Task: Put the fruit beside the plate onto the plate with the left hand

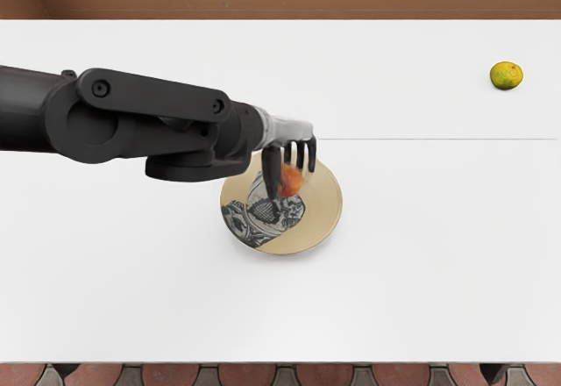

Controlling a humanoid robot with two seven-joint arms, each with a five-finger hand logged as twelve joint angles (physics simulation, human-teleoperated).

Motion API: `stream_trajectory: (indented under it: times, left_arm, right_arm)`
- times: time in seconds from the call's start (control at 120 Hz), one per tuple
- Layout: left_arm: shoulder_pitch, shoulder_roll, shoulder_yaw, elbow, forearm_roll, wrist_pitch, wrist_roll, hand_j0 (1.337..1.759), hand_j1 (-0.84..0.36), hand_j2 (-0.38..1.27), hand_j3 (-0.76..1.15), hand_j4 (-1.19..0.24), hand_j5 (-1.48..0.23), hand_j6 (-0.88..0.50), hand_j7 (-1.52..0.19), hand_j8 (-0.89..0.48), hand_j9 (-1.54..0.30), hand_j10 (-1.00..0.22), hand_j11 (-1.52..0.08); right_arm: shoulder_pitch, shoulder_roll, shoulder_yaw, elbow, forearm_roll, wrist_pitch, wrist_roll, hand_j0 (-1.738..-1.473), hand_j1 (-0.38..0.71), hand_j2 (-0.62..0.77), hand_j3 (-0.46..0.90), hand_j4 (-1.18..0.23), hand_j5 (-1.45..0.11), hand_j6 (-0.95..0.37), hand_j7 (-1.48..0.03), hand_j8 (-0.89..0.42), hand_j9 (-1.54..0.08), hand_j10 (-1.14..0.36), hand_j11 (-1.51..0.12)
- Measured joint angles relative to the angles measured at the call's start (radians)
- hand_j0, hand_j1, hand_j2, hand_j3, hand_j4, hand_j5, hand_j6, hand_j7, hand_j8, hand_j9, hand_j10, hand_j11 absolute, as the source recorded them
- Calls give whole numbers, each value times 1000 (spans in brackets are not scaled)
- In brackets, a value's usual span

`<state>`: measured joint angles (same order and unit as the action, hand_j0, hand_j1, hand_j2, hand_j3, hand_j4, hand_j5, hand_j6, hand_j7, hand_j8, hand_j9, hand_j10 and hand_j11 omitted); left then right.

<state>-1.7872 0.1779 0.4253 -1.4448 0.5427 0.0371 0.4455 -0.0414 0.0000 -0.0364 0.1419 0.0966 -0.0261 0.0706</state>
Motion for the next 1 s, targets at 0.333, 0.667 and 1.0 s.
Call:
stream_trajectory:
  times: [0.333,0.667,1.0]
  left_arm:
    - [55,204,-71,-29,-83,-55,-11,1658,1,72,0,-306,-397,-291,-398,-292,-399,-305,-399]
    - [335,550,-417,-41,-221,-430,-68,1658,36,56,0,-265,-343,-263,-344,-263,-344,-265,-344]
    - [441,692,-523,57,-527,-635,-90,1658,45,52,0,-256,-331,-255,-331,-255,-331,-255,-331]
  right_arm:
    - [0,0,0,0,0,0,0,-1658,-310,-7,0,-33,-43,-33,-43,-33,-43,-33,-43]
    - [0,0,0,0,0,0,0,-1658,-310,-7,0,-33,-43,-33,-43,-33,-43,-33,-43]
    - [0,0,0,0,0,0,0,-1658,-310,-7,0,-33,-43,-33,-43,-33,-43,-33,-43]
